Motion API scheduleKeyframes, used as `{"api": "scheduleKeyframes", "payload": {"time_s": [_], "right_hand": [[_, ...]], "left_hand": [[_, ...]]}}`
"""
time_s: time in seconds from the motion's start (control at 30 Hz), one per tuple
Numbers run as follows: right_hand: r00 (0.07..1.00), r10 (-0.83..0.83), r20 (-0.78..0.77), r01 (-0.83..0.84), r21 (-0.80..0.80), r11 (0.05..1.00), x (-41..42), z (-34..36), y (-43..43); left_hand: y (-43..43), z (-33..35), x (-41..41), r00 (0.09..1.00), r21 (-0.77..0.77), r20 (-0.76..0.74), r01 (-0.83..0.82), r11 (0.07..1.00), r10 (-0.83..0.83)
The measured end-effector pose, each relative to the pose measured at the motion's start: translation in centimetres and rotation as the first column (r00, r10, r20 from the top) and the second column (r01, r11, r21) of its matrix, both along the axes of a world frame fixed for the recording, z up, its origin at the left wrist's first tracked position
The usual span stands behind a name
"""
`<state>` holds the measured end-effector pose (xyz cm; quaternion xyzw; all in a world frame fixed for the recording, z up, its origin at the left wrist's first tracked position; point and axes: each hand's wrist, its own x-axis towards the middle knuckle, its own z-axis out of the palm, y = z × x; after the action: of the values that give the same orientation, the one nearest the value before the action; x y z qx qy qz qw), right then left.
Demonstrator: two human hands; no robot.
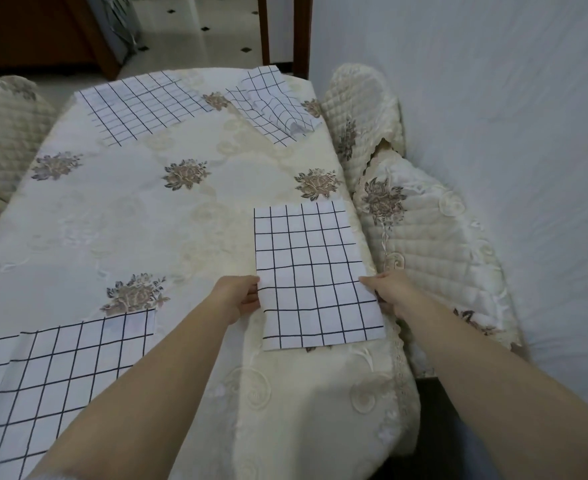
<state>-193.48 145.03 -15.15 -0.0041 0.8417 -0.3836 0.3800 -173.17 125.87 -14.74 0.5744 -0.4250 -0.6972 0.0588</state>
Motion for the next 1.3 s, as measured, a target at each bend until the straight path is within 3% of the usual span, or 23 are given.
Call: {"api": "scheduleKeyframes", "payload": {"time_s": [0.23, 0.5, 1.2, 1.3], "right_hand": [[0.996, -0.011, 0.094, 0.008, 0.035, 0.999, 1.6, -1.7, 2.9], [0.950, -0.122, 0.287, 0.160, -0.113, 0.981, 5.0, -1.2, 4.4], [0.932, -0.134, 0.336, 0.211, -0.205, 0.956, 4.9, -1.3, 5.7], [0.928, -0.145, 0.343, 0.221, -0.196, 0.955, 5.2, -1.0, 5.8]], "left_hand": [[1.7, -0.5, 2.5, 0.999, 0.038, 0.020, 0.040, 0.998, -0.041], [5.3, -1.0, 4.2, 0.995, 0.013, 0.031, 0.096, 0.995, -0.096], [5.0, -0.7, 4.2, 0.999, -0.030, -0.003, -0.033, 0.999, 0.032], [5.3, -0.8, 4.8, 1.000, 0.033, -0.017, -0.023, 0.999, 0.024]]}}
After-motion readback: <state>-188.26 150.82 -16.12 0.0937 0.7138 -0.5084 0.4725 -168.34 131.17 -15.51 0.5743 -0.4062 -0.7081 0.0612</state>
